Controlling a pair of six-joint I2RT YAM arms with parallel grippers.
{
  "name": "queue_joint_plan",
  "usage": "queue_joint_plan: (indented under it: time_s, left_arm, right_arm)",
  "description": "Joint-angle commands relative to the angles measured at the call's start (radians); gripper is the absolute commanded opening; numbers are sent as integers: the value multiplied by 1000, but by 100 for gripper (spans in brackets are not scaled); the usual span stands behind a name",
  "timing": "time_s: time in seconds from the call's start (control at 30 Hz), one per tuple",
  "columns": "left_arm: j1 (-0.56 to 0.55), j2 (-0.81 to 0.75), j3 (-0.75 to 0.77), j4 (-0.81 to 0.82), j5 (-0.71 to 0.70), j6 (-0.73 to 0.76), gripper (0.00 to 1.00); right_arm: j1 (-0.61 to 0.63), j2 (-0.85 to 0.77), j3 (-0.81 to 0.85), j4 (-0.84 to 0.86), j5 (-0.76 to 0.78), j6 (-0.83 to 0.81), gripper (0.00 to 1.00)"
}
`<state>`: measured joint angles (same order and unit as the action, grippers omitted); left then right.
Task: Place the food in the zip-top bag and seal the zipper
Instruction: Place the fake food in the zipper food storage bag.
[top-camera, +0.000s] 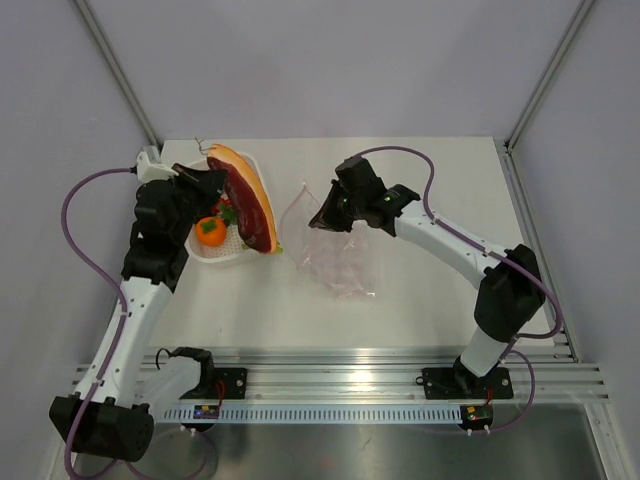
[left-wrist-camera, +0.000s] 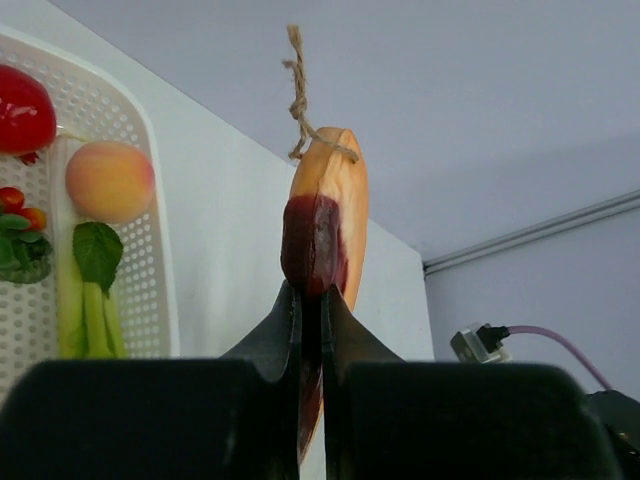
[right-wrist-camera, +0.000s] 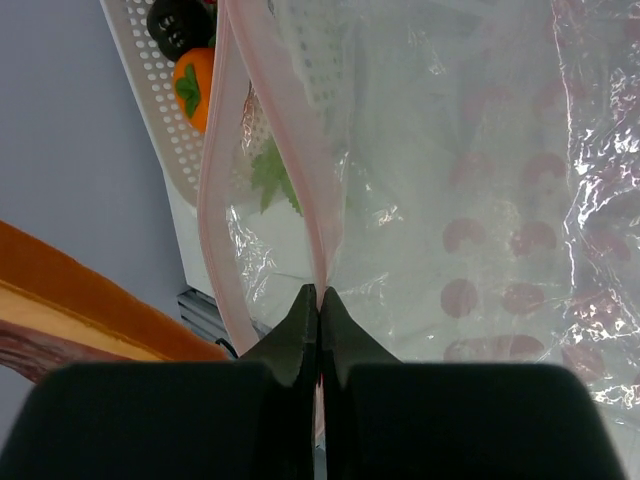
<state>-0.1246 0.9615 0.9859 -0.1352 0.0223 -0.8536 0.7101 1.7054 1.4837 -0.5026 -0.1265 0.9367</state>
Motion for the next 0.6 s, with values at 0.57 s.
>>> queue_joint_plan:
  time_s: [0.57]
  left_arm:
    - [-242, 3, -10, 178, -427, -116, 0]
  right_arm:
    - [45, 25, 39, 91, -25, 116, 0]
